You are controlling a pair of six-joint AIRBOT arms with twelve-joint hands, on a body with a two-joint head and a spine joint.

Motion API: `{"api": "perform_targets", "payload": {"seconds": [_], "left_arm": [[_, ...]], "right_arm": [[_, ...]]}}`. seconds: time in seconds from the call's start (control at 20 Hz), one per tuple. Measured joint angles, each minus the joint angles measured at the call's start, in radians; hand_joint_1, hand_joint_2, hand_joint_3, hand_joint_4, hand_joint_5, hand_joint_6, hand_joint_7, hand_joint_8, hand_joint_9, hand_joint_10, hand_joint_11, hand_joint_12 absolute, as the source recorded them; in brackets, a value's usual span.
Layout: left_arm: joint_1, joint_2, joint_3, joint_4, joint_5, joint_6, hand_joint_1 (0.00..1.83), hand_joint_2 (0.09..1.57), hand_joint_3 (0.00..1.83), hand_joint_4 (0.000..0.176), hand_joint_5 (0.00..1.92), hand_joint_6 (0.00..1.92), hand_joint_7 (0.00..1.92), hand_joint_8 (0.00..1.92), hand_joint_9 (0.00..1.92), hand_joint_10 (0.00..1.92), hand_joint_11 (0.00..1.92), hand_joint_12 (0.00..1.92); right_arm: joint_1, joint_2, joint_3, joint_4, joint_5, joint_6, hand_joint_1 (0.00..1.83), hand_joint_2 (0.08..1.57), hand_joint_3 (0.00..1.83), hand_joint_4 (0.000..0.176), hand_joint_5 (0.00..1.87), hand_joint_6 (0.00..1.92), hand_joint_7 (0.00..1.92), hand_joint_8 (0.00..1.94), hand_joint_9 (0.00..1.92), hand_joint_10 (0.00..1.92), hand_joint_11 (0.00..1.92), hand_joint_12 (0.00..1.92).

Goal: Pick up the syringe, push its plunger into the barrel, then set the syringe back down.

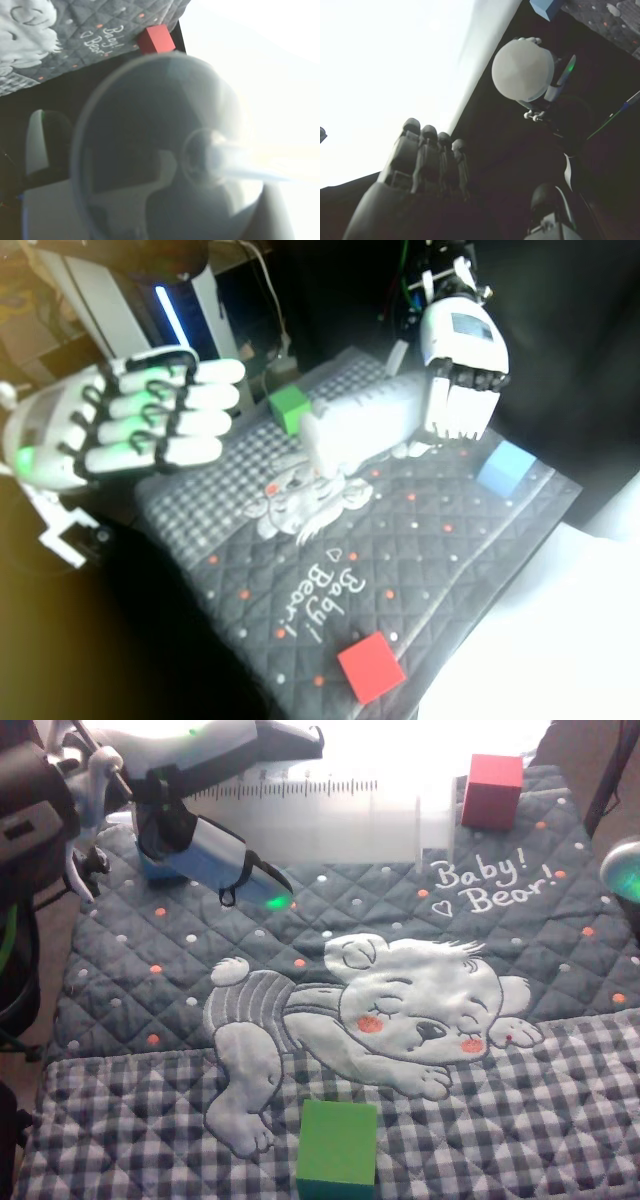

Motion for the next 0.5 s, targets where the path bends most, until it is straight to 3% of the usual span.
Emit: {"api": "perform_targets", "payload": {"seconds": [0.05,0.1,0.15,0.2,0.25,0.3,0.35,0.4,0.5], "left_arm": [[0.000,0.000,-0.002,0.007,0.008,0.000,1.68,1.07,0.00,0.000,1.26,1.92,1.46,1.92,1.55,1.92,1.58,1.92],[0.000,0.000,-0.003,0.025,0.021,0.000,1.67,1.07,0.00,0.000,1.24,1.92,1.47,1.92,1.55,1.92,1.56,1.92],[0.000,0.000,-0.006,0.033,0.030,0.000,1.67,1.07,0.00,0.000,1.24,1.92,1.47,1.92,1.55,1.92,1.56,1.92],[0.000,0.000,-0.009,0.063,0.044,0.000,1.68,1.05,0.00,0.000,1.24,1.92,1.47,1.92,1.55,1.92,1.56,1.92],[0.000,-0.003,-0.009,0.085,0.050,0.000,1.68,1.05,0.00,0.000,1.24,1.92,1.47,1.92,1.55,1.92,1.56,1.92],[0.000,-0.005,-0.009,0.097,0.057,0.000,1.71,1.05,0.00,0.000,1.25,1.92,1.50,1.92,1.59,1.92,1.61,1.92],[0.000,-0.005,-0.009,0.103,0.058,-0.001,1.70,1.06,0.00,0.000,1.24,1.92,1.47,1.92,1.58,1.92,1.61,1.92],[0.002,-0.010,-0.009,0.105,0.060,-0.001,1.68,1.07,0.00,0.000,1.22,1.92,1.45,1.92,1.55,1.92,1.59,1.92],[0.007,-0.018,-0.009,0.110,0.069,-0.001,1.66,1.07,0.00,0.000,1.22,1.92,1.43,1.92,1.54,1.92,1.58,1.92]], "right_arm": [[0.000,0.000,0.000,0.000,-0.001,0.000,0.03,0.99,0.00,0.000,0.10,0.02,0.00,0.00,0.00,0.00,0.00,0.00],[0.000,0.000,0.000,0.000,-0.001,0.000,0.15,0.96,0.00,0.033,0.11,0.02,0.00,0.00,0.00,0.00,0.00,0.00],[0.000,0.000,0.000,0.000,-0.001,0.000,0.15,0.96,0.00,0.033,0.11,0.02,0.00,0.00,0.00,0.00,0.00,0.00],[0.000,-0.005,0.001,0.003,0.000,-0.003,0.19,0.87,0.00,0.087,0.12,0.00,0.00,0.00,0.00,0.00,0.00,0.00],[0.000,-0.014,0.003,0.006,0.000,-0.004,0.19,0.87,0.00,0.087,0.12,0.00,0.00,0.00,0.00,0.00,0.00,0.00],[0.000,-0.026,0.006,0.006,-0.001,-0.006,0.20,0.92,0.01,0.069,0.08,0.00,0.00,0.00,0.00,0.00,0.00,0.00],[0.003,-0.034,0.007,-0.002,-0.005,-0.006,0.23,0.88,0.00,0.068,0.10,0.01,0.00,0.00,0.00,0.00,0.00,0.00],[0.006,-0.033,0.007,-0.014,-0.004,-0.006,0.20,0.88,0.00,0.052,0.10,0.01,0.00,0.00,0.00,0.00,0.00,0.00],[0.011,-0.033,0.008,-0.009,-0.003,-0.006,0.18,0.90,0.00,0.049,0.10,0.01,0.00,0.00,0.00,0.00,0.00,0.00]]}}
